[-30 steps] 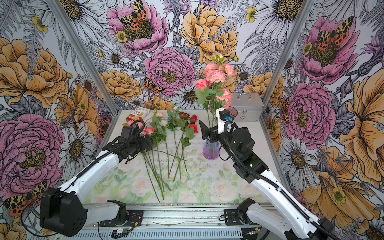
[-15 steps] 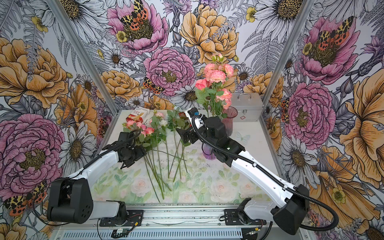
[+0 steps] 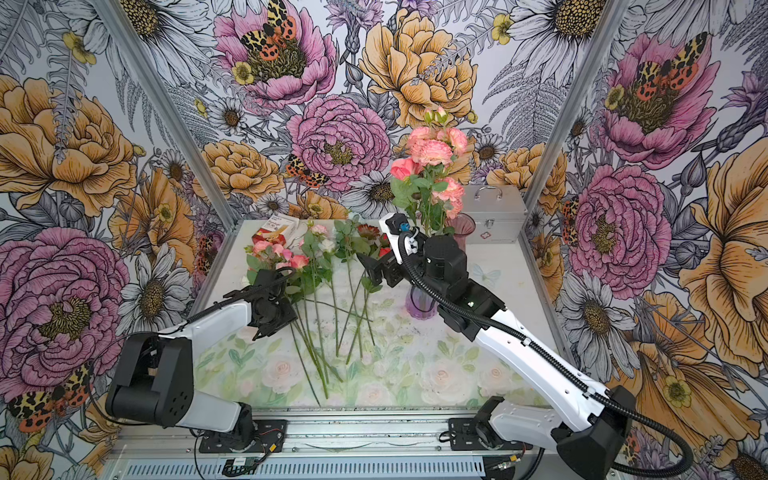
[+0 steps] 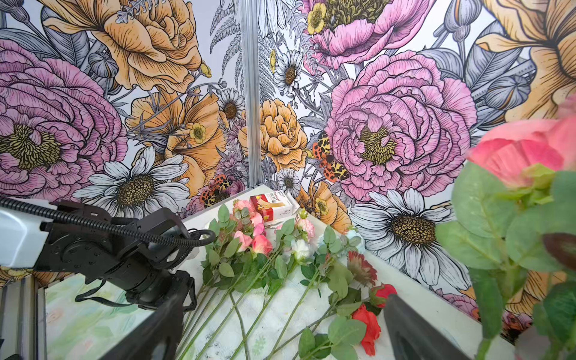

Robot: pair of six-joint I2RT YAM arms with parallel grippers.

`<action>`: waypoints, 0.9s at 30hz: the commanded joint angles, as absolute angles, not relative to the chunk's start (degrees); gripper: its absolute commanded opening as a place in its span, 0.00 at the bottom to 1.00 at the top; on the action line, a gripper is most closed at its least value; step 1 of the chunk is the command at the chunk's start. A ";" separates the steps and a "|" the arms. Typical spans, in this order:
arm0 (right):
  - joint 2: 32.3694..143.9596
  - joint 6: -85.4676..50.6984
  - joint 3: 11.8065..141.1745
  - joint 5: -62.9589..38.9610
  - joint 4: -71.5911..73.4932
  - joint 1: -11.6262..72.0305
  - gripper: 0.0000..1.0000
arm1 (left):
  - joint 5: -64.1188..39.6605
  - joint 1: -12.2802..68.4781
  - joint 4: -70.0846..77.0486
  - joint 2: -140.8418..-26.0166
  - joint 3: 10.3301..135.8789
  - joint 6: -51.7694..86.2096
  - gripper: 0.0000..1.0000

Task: Place the pink flowers into the vase
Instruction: Pick up the flower at the center of the board.

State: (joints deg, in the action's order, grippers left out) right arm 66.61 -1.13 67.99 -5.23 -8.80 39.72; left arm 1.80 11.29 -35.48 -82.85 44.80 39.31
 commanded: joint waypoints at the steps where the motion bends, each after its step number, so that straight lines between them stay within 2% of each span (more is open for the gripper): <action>1: 67.02 -0.76 67.16 -4.93 -8.60 39.38 0.99 | 2.89 12.55 -33.25 -80.32 42.39 40.42 0.52; 4: 66.91 -0.72 67.15 -4.89 -8.59 39.29 0.99 | 2.59 12.83 -32.36 -79.54 40.10 40.69 0.44; 6: 66.88 -0.92 67.21 -4.79 -8.54 39.20 0.99 | 2.72 13.06 -32.04 -79.71 39.01 40.93 0.35; 16: 67.63 -2.26 67.30 -5.32 -8.49 39.11 0.99 | 2.51 13.66 -28.76 -78.53 36.71 41.48 0.32; 19: 67.62 -2.47 67.59 -5.43 -8.48 39.11 0.99 | 2.24 13.67 -27.42 -81.12 36.81 41.48 0.17; 21: 67.58 -2.38 67.59 -5.35 -8.55 39.11 0.99 | 2.12 13.69 -26.24 -82.62 36.74 41.48 0.15; 23: 67.49 -2.44 67.42 -5.42 -8.56 39.11 0.99 | 1.93 13.66 -25.17 -83.23 37.07 41.66 0.00; 27: 68.33 -2.87 67.41 -6.93 -9.15 39.11 1.00 | 3.35 14.62 -25.13 -80.32 39.12 41.28 0.00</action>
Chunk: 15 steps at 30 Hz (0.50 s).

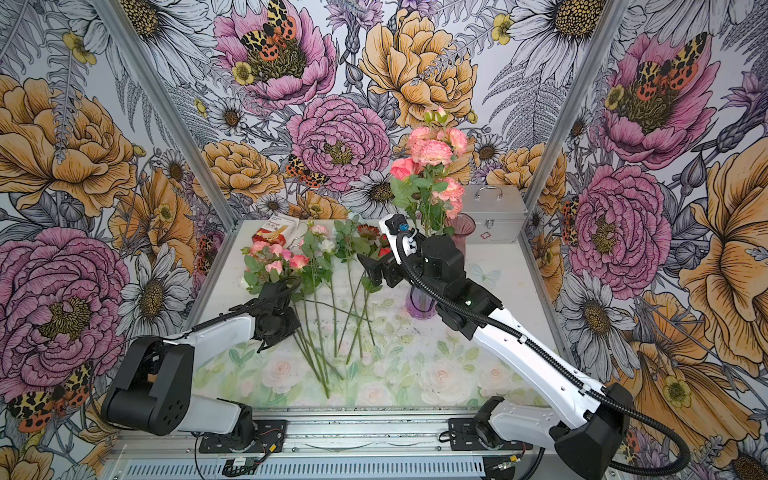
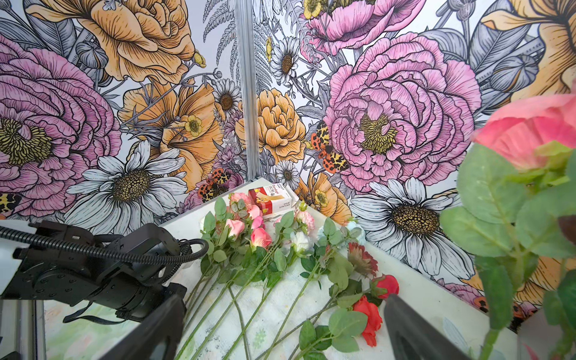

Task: Place the pink flowers into the vase
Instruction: Pick up the flower at the center of the board.

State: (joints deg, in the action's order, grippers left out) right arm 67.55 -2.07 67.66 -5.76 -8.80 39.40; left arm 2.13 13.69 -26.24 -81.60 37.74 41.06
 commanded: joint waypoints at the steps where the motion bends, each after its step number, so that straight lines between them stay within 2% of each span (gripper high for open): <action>1: 68.47 -3.24 67.43 -7.16 -9.19 39.11 1.00 | 4.12 15.29 -25.19 -78.26 39.52 40.92 0.00; 4: 68.95 -4.30 67.84 -7.91 -9.28 39.11 1.00 | 8.19 18.27 -25.30 -69.55 39.89 38.85 0.00; 8: 71.33 -5.82 70.29 -9.13 -10.96 39.11 1.00 | 20.61 25.63 -27.44 -57.27 41.64 33.08 0.00; 15: 77.40 -10.10 78.36 -10.27 -15.78 38.69 0.99 | 28.28 33.32 -21.26 -43.41 38.11 26.89 0.00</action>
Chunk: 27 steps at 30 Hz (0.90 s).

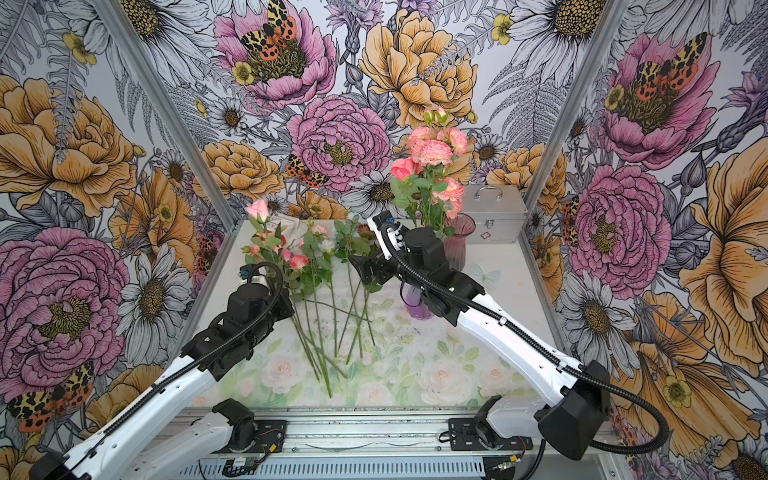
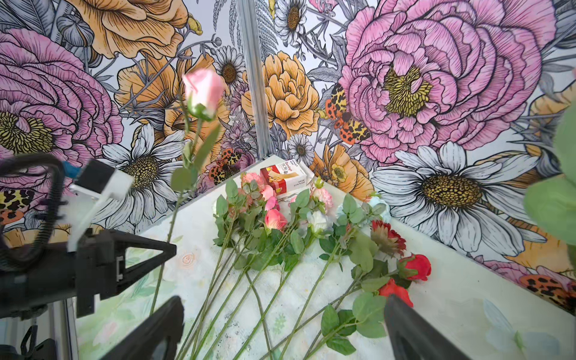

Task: Place the pink flowers into the vase
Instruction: Pick up the flower at the center of the board.

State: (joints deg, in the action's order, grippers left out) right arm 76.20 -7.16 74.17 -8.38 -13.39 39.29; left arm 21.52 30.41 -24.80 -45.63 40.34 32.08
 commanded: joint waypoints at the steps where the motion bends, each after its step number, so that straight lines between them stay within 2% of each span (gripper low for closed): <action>1: 78.28 -10.56 79.79 -11.53 -16.73 38.44 0.98 | 29.48 34.69 -18.55 -42.67 37.25 24.95 0.00; 8: 82.40 -12.17 86.10 -19.93 -19.32 37.97 0.80 | 30.29 38.77 -3.64 -47.73 36.74 15.76 0.00; 13: 83.35 -13.55 86.53 -24.83 -19.42 38.14 0.63 | 19.97 38.75 2.25 -52.16 39.55 12.16 0.00; 16: 84.01 -14.03 86.75 -27.04 -19.34 38.45 0.62 | 14.18 38.78 4.20 -54.48 40.89 12.00 0.00; 19: 84.87 -14.22 87.15 -29.00 -19.25 39.08 0.57 | 8.83 38.93 5.44 -56.03 42.04 12.19 0.00; 27: 86.31 -15.50 88.71 -29.61 -18.89 39.64 0.51 | 6.07 41.39 8.27 -59.05 44.69 13.02 0.00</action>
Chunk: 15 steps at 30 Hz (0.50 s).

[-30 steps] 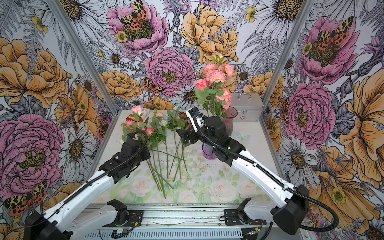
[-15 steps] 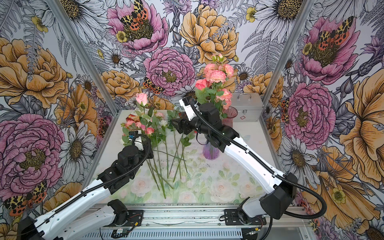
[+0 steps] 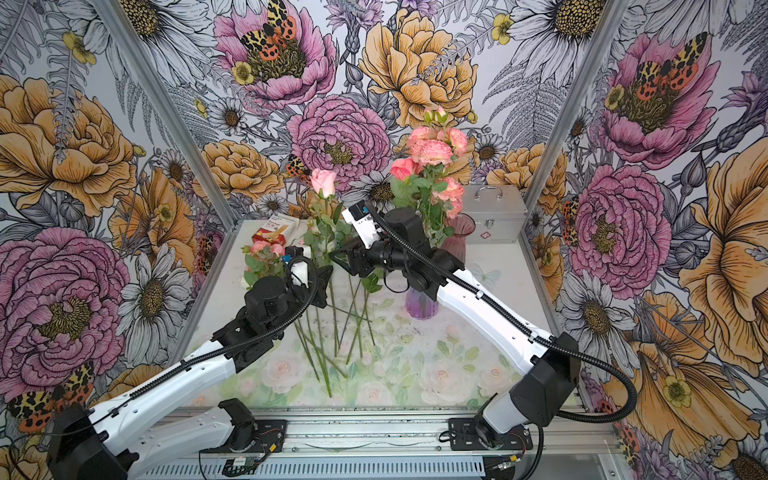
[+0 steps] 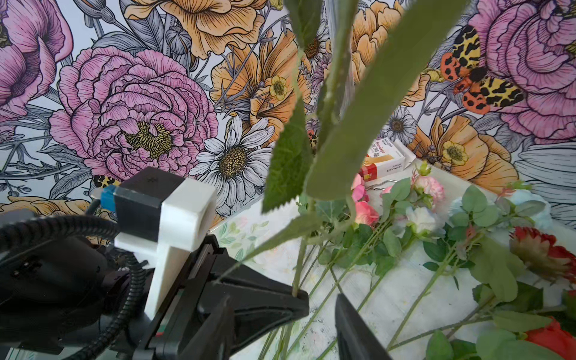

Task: Place the pink flowers into the vase
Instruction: Place the flower in the vase.

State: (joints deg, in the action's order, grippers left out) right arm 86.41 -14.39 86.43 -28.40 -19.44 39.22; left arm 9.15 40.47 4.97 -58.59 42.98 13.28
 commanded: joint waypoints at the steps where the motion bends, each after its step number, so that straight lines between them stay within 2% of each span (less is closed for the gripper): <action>1: 86.33 -15.70 88.77 -29.91 -18.44 39.64 0.50 | 5.55 41.48 8.56 -59.44 44.98 13.37 0.00; 5: 86.39 -16.26 88.54 -29.14 -17.29 39.64 0.47 | 5.49 42.79 9.12 -60.98 46.38 13.43 0.00; 9: 86.39 -16.69 88.56 -27.66 -16.27 39.64 0.40 | 5.46 43.63 9.73 -61.36 46.91 13.62 0.00; 13: 86.54 -17.05 88.53 -27.19 -15.34 39.64 0.28 | 5.60 44.32 10.20 -61.38 47.00 13.89 0.00; 15: 86.67 -17.01 88.55 -26.74 -15.18 39.64 0.27 | 5.75 44.77 10.31 -61.36 47.04 13.80 0.00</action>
